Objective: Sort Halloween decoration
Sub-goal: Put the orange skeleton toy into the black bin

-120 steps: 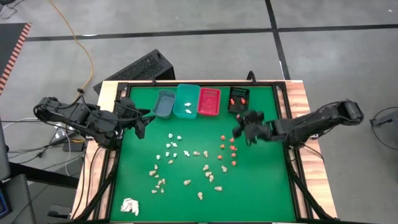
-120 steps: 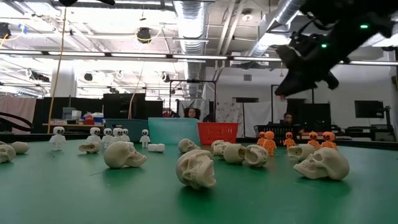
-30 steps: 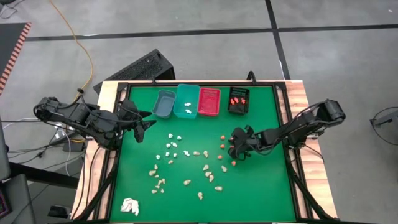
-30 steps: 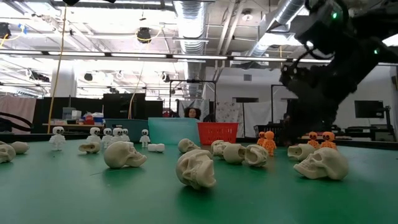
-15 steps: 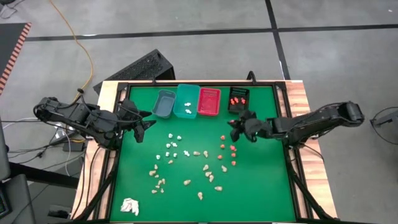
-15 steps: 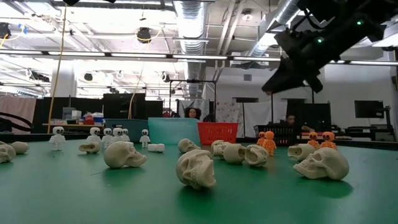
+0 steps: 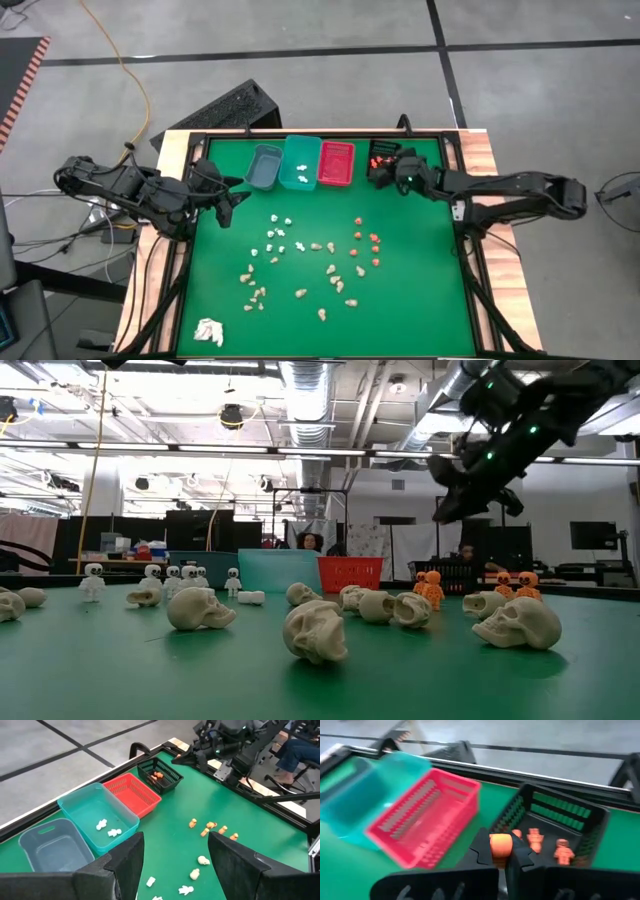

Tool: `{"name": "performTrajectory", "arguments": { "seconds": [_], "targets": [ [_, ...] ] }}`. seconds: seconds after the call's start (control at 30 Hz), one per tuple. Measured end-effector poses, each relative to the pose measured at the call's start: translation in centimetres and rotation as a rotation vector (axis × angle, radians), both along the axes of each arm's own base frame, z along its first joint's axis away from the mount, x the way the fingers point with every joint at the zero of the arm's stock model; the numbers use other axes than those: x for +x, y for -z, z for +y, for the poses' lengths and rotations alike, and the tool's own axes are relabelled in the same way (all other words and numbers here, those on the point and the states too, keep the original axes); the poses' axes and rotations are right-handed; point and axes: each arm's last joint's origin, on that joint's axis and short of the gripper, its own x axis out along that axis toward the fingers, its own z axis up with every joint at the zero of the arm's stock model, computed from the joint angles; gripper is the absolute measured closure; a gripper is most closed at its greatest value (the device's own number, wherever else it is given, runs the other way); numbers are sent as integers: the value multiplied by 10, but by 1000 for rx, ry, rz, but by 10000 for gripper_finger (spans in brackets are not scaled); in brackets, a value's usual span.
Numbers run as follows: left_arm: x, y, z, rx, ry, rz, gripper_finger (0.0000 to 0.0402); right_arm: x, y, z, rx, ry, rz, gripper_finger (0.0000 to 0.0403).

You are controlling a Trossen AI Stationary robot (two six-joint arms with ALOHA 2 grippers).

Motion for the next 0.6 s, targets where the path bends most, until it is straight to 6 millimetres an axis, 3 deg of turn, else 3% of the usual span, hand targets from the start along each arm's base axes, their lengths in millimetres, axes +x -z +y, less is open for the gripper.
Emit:
{"name": "performTrajectory", "arguments": {
  "seconds": [0.3, 0.6],
  "targets": [
    [0, 0, 0, -5, -7, -4, 191, 5, 30, -19, 86, 40, 137, 380],
    [0, 0, 0, -8, -8, -5, 191, 6, 34, -22, 85, 34, 158, 306]
  ]
}}
